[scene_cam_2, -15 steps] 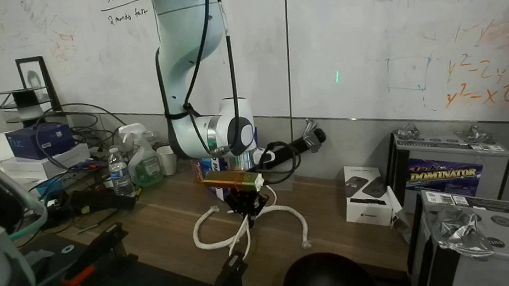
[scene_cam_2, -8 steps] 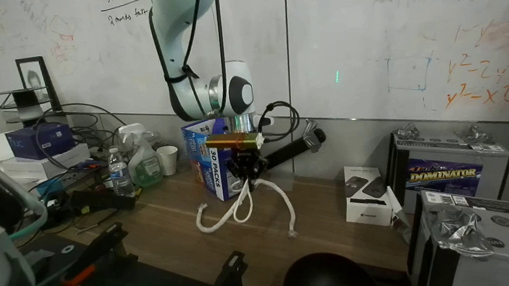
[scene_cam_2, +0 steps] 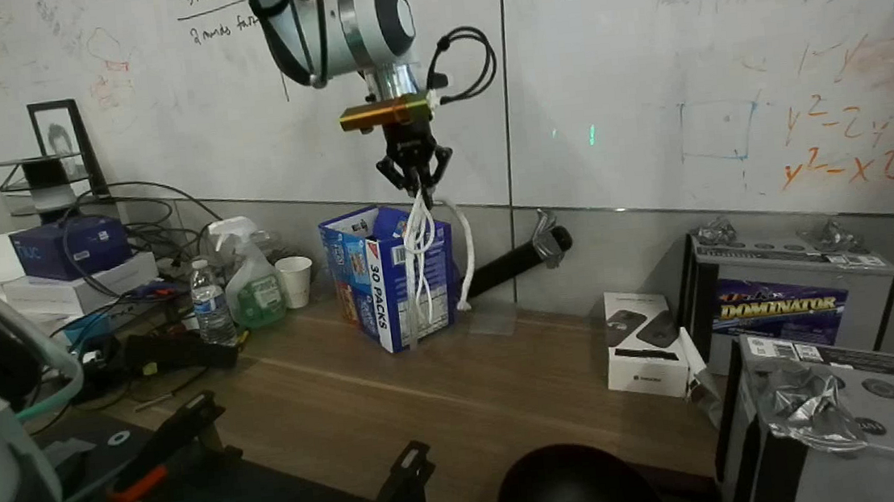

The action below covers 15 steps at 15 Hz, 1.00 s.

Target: Put the white ropes inside the blue box

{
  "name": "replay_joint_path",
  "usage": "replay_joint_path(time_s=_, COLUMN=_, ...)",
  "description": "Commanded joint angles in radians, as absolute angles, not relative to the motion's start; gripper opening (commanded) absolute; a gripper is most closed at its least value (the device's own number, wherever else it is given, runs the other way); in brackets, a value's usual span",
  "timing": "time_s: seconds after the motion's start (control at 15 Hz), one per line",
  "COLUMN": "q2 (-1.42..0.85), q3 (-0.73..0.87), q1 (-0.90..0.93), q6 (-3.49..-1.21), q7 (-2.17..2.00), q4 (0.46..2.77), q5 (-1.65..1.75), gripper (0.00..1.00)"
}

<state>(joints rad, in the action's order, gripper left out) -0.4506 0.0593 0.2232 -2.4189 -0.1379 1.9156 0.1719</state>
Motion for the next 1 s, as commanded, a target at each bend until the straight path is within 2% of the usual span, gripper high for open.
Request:
replay_joint_path(time_s=0.0, q2=-0.366, q3=0.05, q1=0.259, q6=-2.271, q7=-0.235, q4=1.8, q5=0.253, gripper=0.03)
replay_joint_path(time_s=0.93, q2=-0.345, q3=-0.044, q1=0.351, q6=-1.994, q7=-0.493, q4=1.427, q5=0.418, gripper=0.03)
